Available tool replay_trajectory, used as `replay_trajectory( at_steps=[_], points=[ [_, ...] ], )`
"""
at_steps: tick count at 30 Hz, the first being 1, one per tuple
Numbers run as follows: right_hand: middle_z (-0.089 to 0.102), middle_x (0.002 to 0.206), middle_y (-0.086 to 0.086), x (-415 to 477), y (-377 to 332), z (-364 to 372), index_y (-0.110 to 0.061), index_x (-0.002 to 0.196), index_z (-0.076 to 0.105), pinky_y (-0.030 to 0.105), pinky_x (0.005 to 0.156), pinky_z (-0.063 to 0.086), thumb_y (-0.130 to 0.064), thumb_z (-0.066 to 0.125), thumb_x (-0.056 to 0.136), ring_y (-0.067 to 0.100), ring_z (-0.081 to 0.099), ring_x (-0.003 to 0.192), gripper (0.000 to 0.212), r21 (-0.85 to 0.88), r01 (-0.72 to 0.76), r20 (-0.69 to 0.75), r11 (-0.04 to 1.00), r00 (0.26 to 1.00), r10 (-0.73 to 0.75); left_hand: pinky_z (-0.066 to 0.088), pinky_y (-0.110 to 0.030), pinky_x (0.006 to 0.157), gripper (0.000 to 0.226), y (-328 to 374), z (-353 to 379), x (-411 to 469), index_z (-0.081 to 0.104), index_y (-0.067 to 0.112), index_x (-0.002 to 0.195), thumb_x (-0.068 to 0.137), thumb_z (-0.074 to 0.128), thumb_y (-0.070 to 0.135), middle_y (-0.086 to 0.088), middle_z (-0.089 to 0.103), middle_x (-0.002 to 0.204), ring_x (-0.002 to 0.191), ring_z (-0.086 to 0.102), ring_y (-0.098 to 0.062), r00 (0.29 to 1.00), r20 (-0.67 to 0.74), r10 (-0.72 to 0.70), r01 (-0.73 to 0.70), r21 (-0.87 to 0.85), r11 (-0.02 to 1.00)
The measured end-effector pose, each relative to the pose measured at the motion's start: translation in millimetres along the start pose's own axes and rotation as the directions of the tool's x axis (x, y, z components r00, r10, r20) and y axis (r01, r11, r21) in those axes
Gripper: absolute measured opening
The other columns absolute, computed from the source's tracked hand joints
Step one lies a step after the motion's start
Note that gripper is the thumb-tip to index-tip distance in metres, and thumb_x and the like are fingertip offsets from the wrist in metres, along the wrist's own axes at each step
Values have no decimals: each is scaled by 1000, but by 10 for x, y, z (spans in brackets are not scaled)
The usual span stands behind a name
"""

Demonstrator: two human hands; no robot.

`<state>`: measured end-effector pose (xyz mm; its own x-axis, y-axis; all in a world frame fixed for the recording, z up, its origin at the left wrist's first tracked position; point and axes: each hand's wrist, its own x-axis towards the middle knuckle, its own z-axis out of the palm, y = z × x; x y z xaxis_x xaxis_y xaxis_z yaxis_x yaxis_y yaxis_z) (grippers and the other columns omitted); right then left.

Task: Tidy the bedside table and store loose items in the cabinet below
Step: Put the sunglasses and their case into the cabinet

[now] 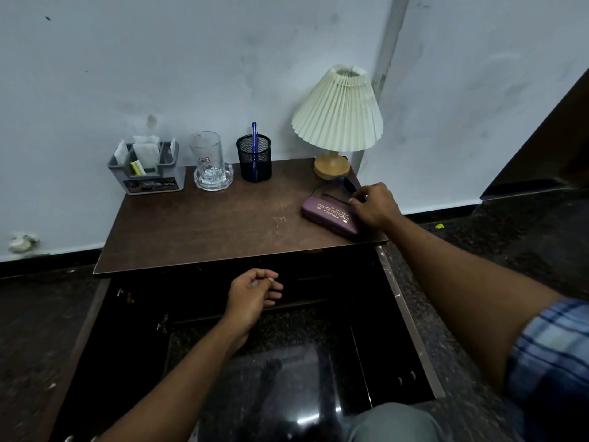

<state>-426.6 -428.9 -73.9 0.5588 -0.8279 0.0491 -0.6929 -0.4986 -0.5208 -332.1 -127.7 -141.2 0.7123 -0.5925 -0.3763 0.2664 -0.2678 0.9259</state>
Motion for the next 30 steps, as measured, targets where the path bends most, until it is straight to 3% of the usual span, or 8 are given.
replay_trajectory(
  at_steps=[4, 7, 16, 19, 22, 26, 30],
  points=[
    [73, 104, 20, 33, 38, 63, -5, 101, 75, 38, 80, 53, -29, 53, 96, 40, 66, 100, 33, 11, -67, 33, 998, 997, 66, 51, -25, 60, 17, 7, -20, 30, 65, 9, 97, 100, 49, 4, -10, 71, 80, 65, 66, -16, 999, -9, -32, 32, -39, 999],
    [71, 101, 22, 25, 34, 65, -2, 97, 72, 33, 72, 44, -27, 51, 98, 41, 65, 98, 33, 23, -79, 37, 997, 996, 78, 50, -24, 60, 18, 22, -23, 28, 65, 11, 96, 100, 49, 5, -9, 71, 80, 65, 66, -16, 999, -4, -37, 37, -42, 998],
    [74, 109, 17, -156, -279, -115, -7, 108, 76, 33, 81, 45, -21, 54, 97, 37, 64, 106, 28, 151, 25, -63, 988, 998, -16, 50, -23, 59, 17, 107, -98, -15, 65, 10, 96, 100, 48, 5, -8, 71, 79, 63, 65, -14, 1000, -19, -18, 16, -71, 997],
    [76, 95, 9, -333, -584, -105, -14, 97, 78, 33, 80, 46, -24, 57, 97, 28, 67, 97, 24, 236, 103, -70, 966, 994, -89, 51, -25, 60, 17, 186, -189, -19, 65, 8, 99, 100, 49, 5, -9, 71, 80, 64, 66, -15, 998, -59, 6, -12, -103, 995],
    [76, 83, -5, -495, -836, 39, -18, 89, 78, 34, 78, 51, -34, 60, 94, 15, 69, 85, 26, 343, 99, 21, 934, 993, -113, 51, -25, 61, 18, 258, -314, 0, 64, 10, 96, 100, 48, 4, -11, 71, 81, 64, 66, -15, 995, -101, 9, -27, -181, 983],
    [76, 81, 9, -779, -1151, 379, -10, 91, 80, 26, 57, 46, -21, 61, 97, 16, 62, 68, 22, 528, -15, 208, 849, 972, -112, 53, -23, 60, 16, 364, -492, 23, 62, 14, 98, 99, 50, 3, -10, 71, 87, 66, 68, -15, 993, -121, -7, -37, -350, 936],
    [75, 85, 15, -1065, -1353, 667, -4, 98, 79, 22, 52, 44, -13, 60, 99, 17, 59, 64, 21, 614, -103, 344, 782, 927, -149, 56, -28, 74, 27, 478, -654, 51, 56, 13, 122, 96, 58, 4, -9, 70, 106, 83, 71, -21, 994, -109, 10, -69, -558, 827]
  ],
)
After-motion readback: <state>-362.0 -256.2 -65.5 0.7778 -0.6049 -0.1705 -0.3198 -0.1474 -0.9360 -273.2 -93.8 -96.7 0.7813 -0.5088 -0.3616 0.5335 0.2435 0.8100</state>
